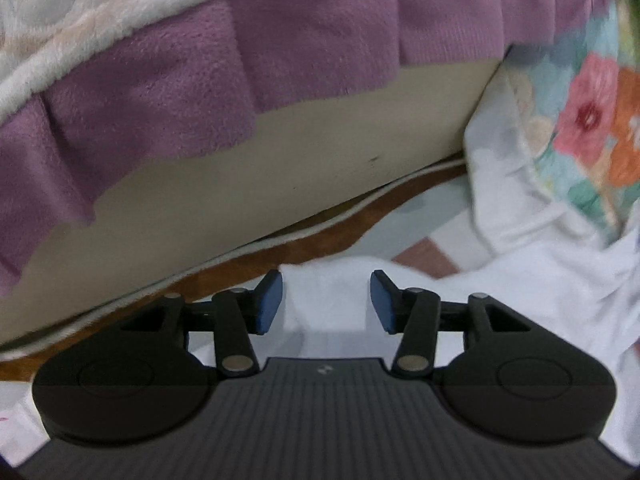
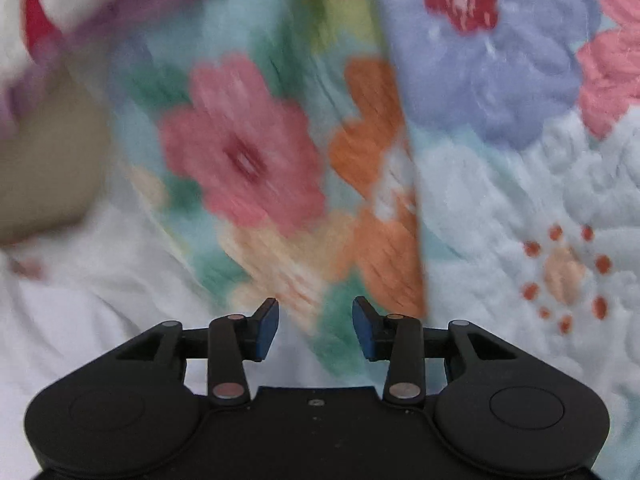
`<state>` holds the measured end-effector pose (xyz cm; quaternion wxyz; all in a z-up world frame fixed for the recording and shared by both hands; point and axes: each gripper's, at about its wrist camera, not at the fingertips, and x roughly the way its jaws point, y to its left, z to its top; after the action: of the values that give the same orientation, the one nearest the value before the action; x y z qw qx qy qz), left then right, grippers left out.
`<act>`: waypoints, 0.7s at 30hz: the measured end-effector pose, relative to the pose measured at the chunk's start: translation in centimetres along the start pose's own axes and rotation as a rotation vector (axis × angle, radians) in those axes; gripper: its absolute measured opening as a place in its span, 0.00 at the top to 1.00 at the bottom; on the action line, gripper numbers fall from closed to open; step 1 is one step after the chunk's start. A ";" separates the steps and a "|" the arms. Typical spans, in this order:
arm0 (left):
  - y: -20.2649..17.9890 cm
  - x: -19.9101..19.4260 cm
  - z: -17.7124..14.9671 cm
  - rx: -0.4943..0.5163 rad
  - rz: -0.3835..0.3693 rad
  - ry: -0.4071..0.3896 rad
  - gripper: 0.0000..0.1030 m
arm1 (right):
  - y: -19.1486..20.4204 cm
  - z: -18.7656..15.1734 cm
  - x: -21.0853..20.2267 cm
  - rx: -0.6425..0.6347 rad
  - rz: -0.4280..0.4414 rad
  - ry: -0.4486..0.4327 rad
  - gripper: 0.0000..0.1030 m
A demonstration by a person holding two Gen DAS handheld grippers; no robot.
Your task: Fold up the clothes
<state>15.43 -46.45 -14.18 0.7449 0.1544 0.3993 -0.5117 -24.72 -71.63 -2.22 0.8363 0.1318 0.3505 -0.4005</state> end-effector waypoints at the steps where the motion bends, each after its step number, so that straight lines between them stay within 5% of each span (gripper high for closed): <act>1: 0.2 0.1 0.1 -0.024 -0.032 0.002 0.52 | 0.4 0.2 -0.4 -0.002 0.052 -0.026 0.57; 3: 0.3 0.8 0.2 -0.062 -0.056 0.012 0.51 | 1.9 1.0 -0.5 -0.042 0.176 -0.028 0.57; 7: -0.1 1.9 0.2 -0.058 -0.026 0.014 0.51 | 7.0 1.3 2.6 -0.179 0.360 0.109 0.57; 12: -0.4 2.0 -0.2 -0.015 -0.035 0.014 0.49 | 12.3 0.8 5.6 -0.320 0.380 0.190 0.55; 19: -0.9 2.2 -1.4 0.084 0.021 0.018 0.48 | 14.0 0.5 9.8 -0.295 0.343 0.299 0.45; 20: -1.2 2.2 -1.4 0.095 0.030 0.014 0.48 | 14.3 0.3 9.3 -0.310 0.351 0.283 0.56; 21: -1.4 2.2 -1.5 0.106 0.039 0.011 0.49 | 14.5 0.2 8.8 -0.325 0.359 0.267 0.93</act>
<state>13.91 -47.50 -16.47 0.7433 0.2042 0.3725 -0.5168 -9.75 -67.42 -9.08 0.8505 0.1074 0.4884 -0.1633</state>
